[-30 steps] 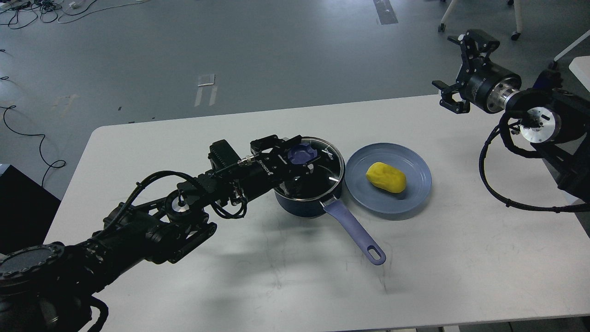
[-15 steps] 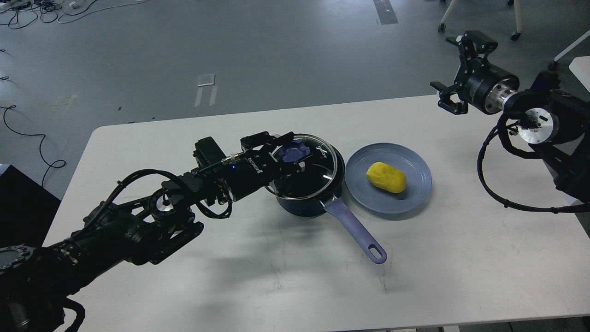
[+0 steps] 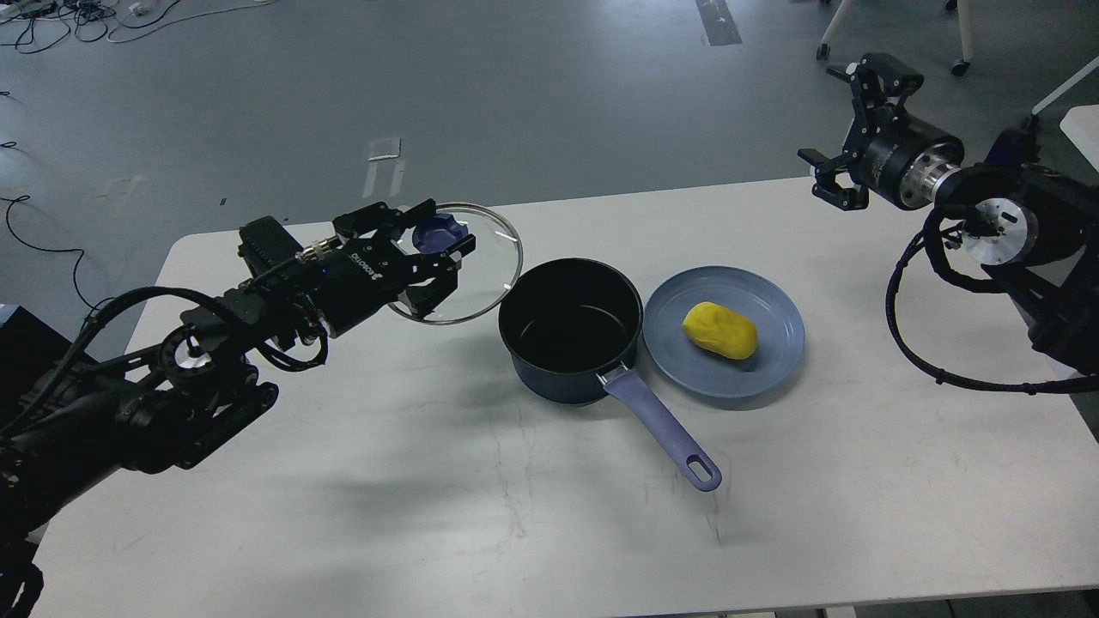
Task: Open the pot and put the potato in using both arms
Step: 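Lift the glass lid off the pot and lower it beside the pot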
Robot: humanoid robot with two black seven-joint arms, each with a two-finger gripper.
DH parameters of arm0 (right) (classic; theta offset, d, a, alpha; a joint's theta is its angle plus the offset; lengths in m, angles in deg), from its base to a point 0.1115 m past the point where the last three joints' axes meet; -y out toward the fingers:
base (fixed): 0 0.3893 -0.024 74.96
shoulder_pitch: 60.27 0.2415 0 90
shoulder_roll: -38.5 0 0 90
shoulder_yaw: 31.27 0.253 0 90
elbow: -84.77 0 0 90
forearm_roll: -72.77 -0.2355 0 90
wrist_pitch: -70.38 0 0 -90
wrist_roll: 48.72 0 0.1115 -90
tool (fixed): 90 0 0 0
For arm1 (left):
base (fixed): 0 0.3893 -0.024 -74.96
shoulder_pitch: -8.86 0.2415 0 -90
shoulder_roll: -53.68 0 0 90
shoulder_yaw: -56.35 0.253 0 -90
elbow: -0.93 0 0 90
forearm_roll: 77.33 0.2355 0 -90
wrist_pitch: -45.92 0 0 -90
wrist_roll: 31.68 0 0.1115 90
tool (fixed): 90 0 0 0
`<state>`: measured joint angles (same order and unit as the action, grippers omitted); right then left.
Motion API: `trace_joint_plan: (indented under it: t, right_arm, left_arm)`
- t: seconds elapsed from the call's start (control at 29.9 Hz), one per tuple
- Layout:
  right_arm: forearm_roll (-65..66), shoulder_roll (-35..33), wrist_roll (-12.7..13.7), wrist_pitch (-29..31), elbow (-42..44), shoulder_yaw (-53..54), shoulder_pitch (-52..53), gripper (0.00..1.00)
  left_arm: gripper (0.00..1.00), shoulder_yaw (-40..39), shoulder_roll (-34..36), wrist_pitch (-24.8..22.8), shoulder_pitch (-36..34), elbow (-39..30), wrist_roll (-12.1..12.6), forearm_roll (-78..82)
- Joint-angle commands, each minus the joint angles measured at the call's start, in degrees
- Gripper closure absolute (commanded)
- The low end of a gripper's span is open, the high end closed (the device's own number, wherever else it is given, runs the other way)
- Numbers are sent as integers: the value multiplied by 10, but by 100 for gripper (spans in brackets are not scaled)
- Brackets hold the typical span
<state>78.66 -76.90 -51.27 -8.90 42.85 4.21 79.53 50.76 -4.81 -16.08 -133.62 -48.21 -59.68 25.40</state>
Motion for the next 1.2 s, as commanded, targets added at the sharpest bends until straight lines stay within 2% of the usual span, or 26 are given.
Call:
trace_joint_plan:
  t: [0.0,0.47,1.17]
  right_arm:
    - [0,1,0,-1,0,-1,0,0]
    - [0,5,1,-1,1,-3,3,0]
    - [1,6,5,0,1,-5,4,0]
  left_arm:
    - [95,1,27,0,9,0,0,-17]
    - [94,1,43,0,92,8,0,-36]
    - [91,1,31,0,144,41,0,-67]
